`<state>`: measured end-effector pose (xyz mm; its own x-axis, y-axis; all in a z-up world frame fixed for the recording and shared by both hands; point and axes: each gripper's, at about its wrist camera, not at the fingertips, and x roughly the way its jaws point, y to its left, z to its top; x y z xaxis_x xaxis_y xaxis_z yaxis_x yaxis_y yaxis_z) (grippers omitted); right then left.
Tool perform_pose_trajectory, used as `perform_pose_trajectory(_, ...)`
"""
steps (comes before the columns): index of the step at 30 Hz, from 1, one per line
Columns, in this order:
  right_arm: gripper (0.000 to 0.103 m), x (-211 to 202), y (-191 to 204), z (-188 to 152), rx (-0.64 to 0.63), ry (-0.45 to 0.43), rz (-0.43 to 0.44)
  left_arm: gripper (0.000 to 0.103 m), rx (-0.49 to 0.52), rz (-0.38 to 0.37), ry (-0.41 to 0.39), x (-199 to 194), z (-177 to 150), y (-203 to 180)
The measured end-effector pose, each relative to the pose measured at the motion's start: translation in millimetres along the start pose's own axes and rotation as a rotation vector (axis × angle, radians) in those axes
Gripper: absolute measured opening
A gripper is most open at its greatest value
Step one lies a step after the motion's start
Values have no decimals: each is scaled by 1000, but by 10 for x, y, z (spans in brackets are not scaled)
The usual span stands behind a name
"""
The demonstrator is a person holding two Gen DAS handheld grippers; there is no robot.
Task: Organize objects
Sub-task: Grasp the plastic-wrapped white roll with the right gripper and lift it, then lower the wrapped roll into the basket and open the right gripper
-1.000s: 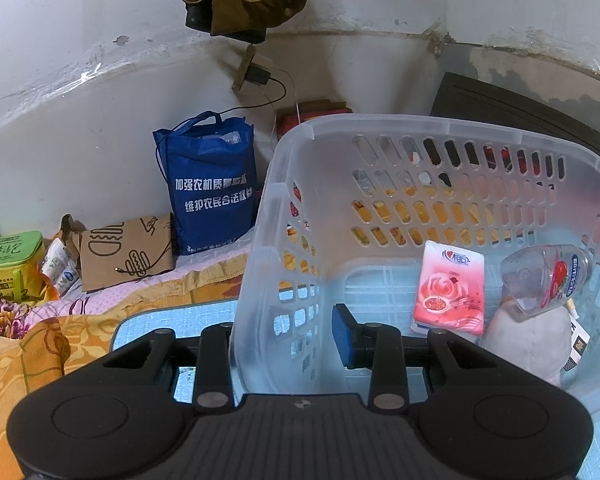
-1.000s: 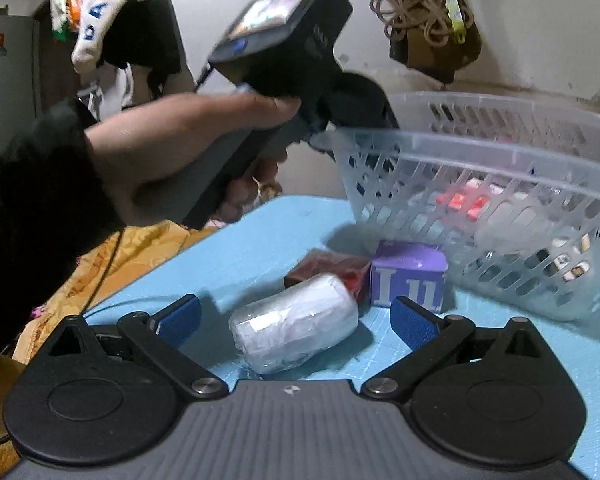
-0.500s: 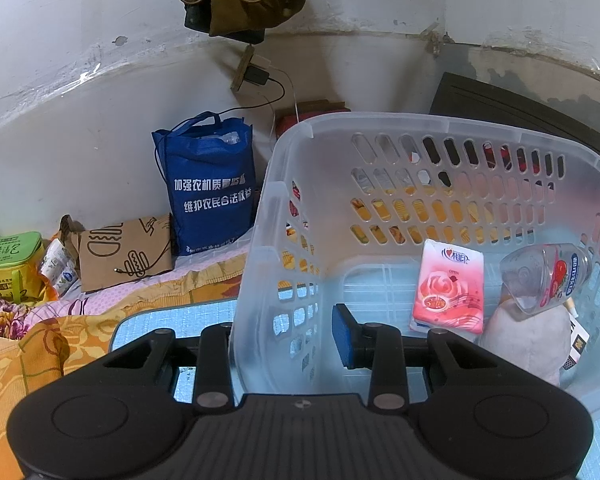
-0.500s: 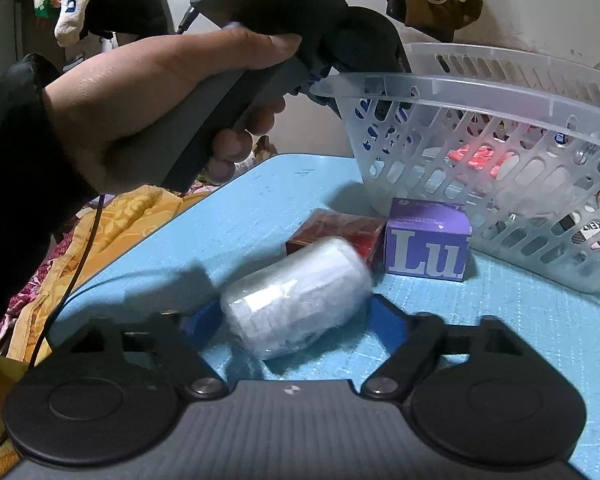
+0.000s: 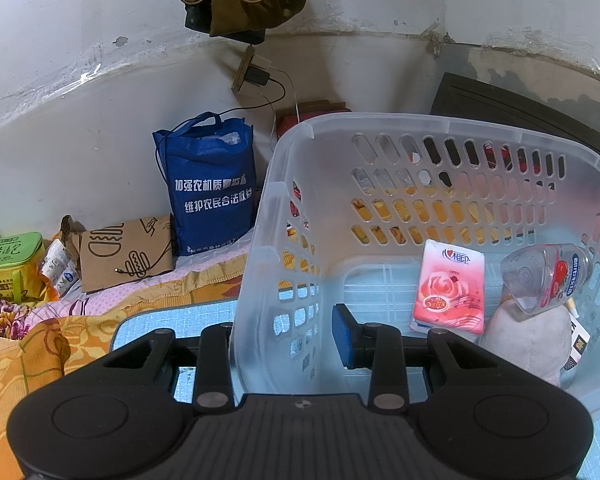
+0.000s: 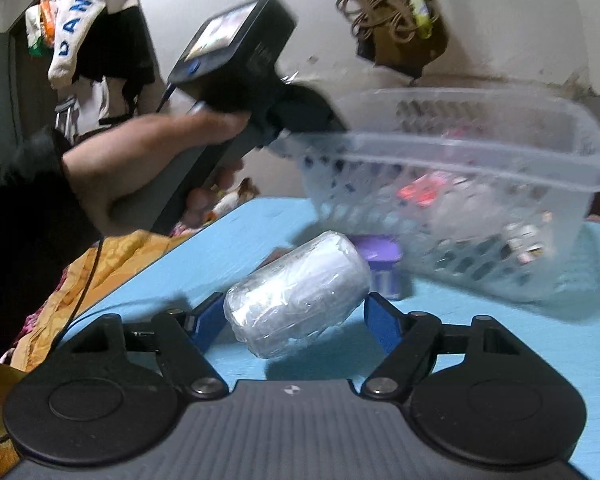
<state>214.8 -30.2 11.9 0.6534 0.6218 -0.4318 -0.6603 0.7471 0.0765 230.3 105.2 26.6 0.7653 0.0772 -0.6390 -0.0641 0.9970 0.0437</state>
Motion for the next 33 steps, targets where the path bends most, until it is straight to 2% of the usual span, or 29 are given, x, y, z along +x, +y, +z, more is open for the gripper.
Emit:
perform_pose_trajectory(8,73,-256,-285,31,45,-52,-77,39,-1,0,0,-3,-1,3)
perform_pose_trajectory(15,72,-468,-399,165,70,-127,-83,39,-1,1,-2,-1,0,10)
perform_pose_trajectory(23,72,-647,-556,612,49,-234,-107,39,-2,-3,0,16,12,37)
perform_pose_trajectory(30,72,-433,-634,1133,-44,-256,-154,39,-3,-6,5,26,12,52)
perform_pose_trajectory(33,72,-250,-704,1304,-35,-246,-162,39,-4,-5,8,28,1,58)
